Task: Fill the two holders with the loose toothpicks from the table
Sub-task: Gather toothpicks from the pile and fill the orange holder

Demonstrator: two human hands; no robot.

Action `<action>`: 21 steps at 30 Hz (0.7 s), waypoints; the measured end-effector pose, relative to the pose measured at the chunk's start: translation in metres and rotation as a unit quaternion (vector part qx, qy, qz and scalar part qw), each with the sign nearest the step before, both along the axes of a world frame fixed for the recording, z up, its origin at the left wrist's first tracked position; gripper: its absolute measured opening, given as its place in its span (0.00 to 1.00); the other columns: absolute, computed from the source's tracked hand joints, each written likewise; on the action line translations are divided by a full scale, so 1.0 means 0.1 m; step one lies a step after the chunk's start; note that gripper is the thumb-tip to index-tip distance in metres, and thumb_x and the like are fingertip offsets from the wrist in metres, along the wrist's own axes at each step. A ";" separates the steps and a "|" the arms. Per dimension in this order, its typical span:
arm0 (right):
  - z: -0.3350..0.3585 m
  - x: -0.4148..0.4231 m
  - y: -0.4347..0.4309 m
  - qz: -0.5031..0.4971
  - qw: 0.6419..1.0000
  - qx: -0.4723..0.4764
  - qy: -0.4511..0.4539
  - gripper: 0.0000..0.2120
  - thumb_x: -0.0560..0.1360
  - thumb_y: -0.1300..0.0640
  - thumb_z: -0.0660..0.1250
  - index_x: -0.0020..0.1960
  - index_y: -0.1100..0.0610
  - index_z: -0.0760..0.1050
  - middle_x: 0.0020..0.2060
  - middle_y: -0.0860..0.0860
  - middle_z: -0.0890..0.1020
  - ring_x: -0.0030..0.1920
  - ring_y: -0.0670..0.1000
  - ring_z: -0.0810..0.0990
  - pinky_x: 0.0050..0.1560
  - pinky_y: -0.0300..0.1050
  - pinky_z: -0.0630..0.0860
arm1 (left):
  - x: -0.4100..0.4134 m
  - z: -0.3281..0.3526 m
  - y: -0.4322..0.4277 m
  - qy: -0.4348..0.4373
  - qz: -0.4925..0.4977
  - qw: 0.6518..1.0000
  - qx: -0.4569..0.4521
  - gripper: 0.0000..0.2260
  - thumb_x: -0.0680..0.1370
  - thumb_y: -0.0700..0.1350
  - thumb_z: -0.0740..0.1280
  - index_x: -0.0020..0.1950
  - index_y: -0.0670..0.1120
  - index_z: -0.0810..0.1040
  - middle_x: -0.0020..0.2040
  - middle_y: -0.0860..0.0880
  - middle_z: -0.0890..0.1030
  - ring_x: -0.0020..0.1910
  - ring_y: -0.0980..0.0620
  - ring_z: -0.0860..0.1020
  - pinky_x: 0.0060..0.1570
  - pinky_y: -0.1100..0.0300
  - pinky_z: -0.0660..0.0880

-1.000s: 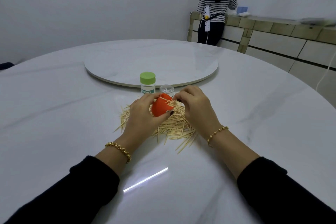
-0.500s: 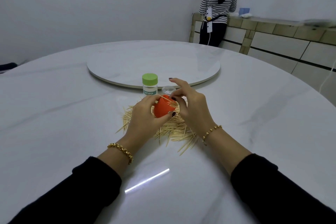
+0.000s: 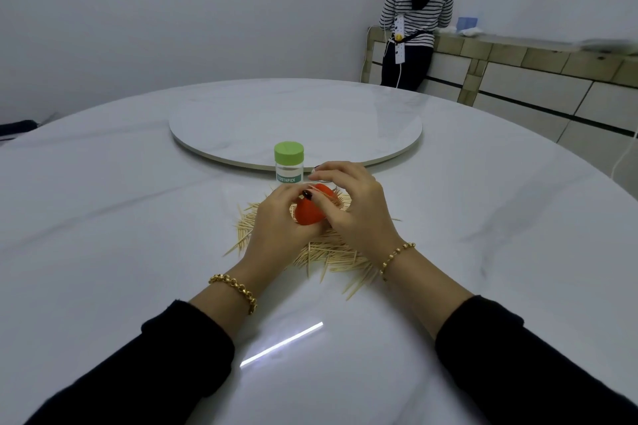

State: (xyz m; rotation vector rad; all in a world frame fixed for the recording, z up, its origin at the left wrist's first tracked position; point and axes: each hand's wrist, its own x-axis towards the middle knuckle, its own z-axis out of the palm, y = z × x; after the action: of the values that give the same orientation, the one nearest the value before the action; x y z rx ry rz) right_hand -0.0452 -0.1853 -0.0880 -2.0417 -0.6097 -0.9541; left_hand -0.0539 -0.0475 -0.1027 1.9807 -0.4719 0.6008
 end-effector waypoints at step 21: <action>0.22 -0.19 0.03 0.047 0.941 0.317 0.107 0.03 0.81 0.60 0.59 0.49 0.55 0.69 0.42 0.50 0.86 0.46 0.53 0.84 0.47 0.44 0.76 | -0.03 0.02 0.00 0.034 0.007 0.999 -0.003 0.24 0.65 0.50 0.79 0.59 0.48 0.78 0.53 0.55 0.80 0.52 0.65 0.75 0.48 0.79 0.67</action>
State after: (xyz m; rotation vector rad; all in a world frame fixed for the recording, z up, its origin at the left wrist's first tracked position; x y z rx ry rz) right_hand -0.0643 -0.1819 -0.0659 -1.4915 -0.2316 -0.7351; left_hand -0.0565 -0.0471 -0.1012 1.9944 -0.4147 0.5403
